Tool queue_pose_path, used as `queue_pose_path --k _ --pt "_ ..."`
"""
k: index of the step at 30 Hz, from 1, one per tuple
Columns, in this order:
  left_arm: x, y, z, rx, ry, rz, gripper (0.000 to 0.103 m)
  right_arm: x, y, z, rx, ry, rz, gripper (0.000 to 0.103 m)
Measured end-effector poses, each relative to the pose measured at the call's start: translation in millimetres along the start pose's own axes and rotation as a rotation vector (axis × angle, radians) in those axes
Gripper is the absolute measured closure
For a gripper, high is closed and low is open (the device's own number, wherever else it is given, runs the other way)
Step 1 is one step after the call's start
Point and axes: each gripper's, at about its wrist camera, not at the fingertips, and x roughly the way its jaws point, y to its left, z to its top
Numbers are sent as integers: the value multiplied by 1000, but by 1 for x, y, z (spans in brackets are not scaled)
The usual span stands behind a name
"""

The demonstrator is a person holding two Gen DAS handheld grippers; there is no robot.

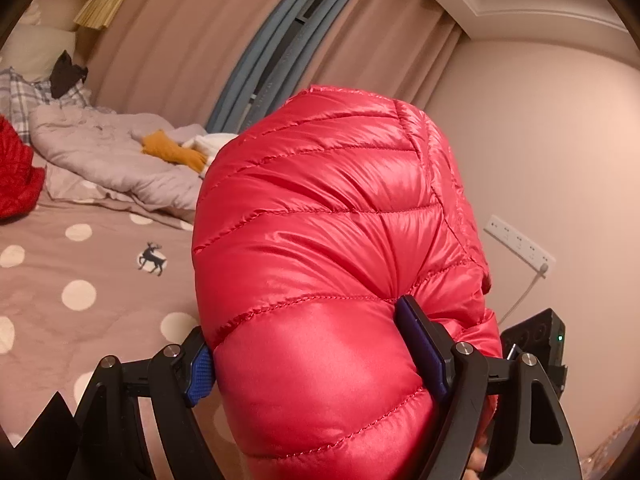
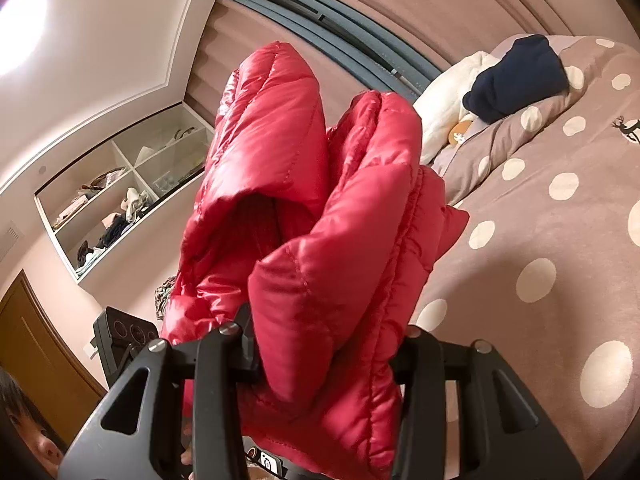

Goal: Fold large clothes
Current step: 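Grasp the red bundle with both grippers and lift it off the bed, then set the bundle down on the bed and open both grippers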

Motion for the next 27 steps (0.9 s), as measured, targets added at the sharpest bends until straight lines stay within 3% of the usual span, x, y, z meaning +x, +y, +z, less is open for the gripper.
queue_pose_path --k 9,13,15,16,17,18,20,21,22,24,27 --pt "2 11 5 -5 -26 -2 23 19 -6 11 -43 11 23 61" --pt "38 41 10 -18 -53 -1 23 48 -25 24 -85 26 3 58" --pt "70 68 4 -41 -70 13 18 73 -42 29 -149 33 -73 48" --pt "92 86 -2 -70 -54 60 16 89 -55 29 -208 18 -164 45" --pt "118 105 -12 -101 -12 165 15 106 -70 28 -232 25 -255 38" --pt "139 116 -22 -96 32 275 16 122 -86 25 -238 50 -334 38" --pt "189 133 -49 31 141 532 19 158 -126 13 -227 148 -440 41" --pt "201 137 -59 78 175 581 20 179 -145 3 -256 215 -521 41" --pt "207 138 -71 126 157 573 20 194 -158 -9 -321 255 -596 41" --pt "208 132 -75 156 148 591 20 200 -164 -22 -388 250 -618 41" --pt "205 120 -74 208 144 626 20 197 -163 -19 -380 248 -629 40"
